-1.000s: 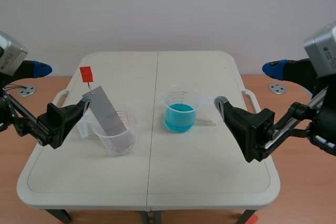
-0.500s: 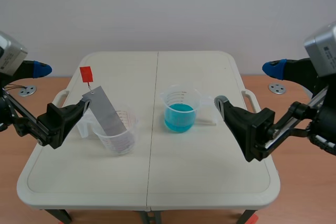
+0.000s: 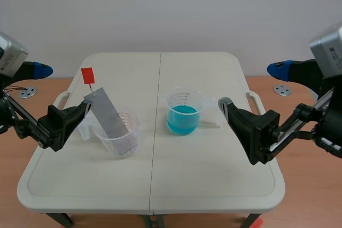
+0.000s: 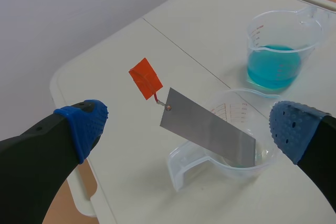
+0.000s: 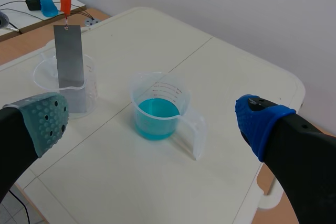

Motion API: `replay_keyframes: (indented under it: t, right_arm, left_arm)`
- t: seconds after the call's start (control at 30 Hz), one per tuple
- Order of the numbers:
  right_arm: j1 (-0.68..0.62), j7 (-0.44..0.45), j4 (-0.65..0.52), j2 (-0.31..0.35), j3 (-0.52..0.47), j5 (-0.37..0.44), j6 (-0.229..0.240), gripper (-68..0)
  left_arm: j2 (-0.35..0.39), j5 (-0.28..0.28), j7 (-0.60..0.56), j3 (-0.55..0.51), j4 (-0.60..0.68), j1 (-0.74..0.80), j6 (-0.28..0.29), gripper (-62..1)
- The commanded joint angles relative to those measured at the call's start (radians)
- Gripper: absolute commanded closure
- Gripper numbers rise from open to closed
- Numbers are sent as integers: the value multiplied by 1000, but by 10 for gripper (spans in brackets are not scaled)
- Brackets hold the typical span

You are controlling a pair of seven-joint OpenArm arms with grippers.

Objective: Hold the metal plate by the orange handle, dip it into the blue solution, take it out and point at it, then put the plate back in the beaker on the left.
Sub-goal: 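Return to the home posture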

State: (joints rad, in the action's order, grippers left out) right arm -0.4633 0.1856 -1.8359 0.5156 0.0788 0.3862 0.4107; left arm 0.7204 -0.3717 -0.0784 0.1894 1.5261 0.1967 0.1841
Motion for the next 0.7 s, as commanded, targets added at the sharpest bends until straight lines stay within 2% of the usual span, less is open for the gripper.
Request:
replay_keyframes:
  t: [0.0, 0.67]
  right_arm:
    - [11, 18, -14, 7, -1, 10, 0, -663]
    - [11, -8, -14, 7, -1, 10, 0, -663]
  left_arm:
    - [6, -10, -6, -6, 13, -8, -5, -623]
    - [6, -9, 1, -6, 12, -8, -5, -623]
